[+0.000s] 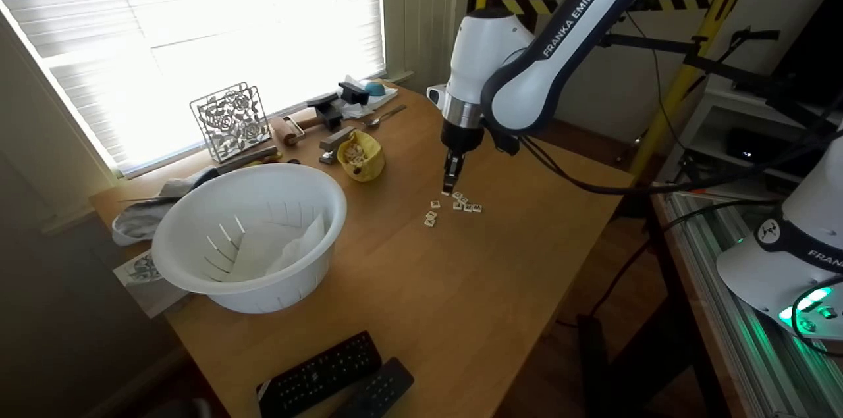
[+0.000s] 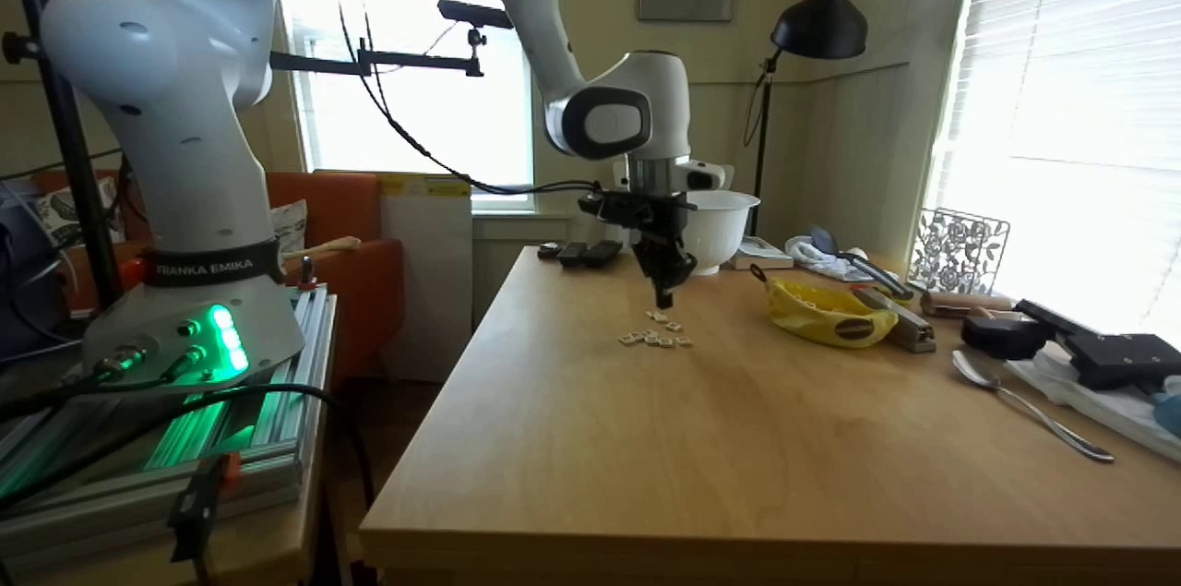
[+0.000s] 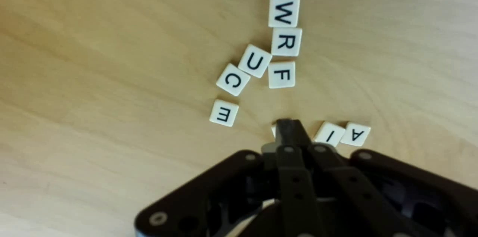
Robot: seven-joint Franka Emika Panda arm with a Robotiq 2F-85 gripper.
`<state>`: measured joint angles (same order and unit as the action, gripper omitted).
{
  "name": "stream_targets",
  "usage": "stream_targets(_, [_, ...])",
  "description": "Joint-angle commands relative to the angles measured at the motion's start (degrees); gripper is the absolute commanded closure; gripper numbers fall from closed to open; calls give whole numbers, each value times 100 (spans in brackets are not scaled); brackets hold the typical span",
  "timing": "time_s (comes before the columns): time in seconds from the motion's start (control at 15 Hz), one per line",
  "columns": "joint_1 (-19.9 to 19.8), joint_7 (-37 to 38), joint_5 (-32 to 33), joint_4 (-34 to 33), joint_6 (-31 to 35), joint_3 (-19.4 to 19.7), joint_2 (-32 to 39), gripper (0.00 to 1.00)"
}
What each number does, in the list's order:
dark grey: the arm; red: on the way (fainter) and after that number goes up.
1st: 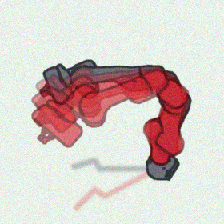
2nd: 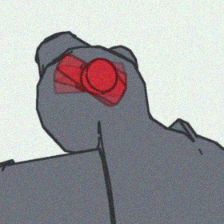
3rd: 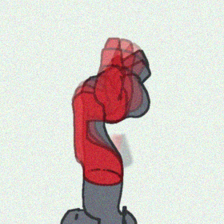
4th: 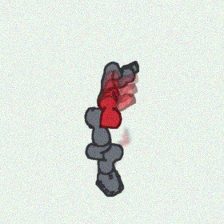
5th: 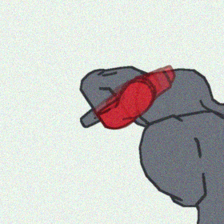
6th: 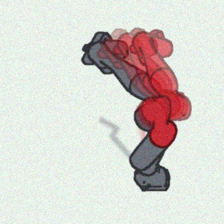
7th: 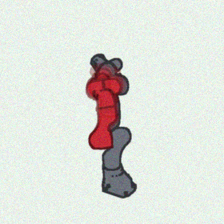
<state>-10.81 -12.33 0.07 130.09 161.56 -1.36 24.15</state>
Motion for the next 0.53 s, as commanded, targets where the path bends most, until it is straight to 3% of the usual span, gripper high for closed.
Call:
stream_targets(0.0, [317,904,-195,-218,80,266,304,100])
stream_targets(0.47, [362,1917,-804,-435,291,251,587,100])
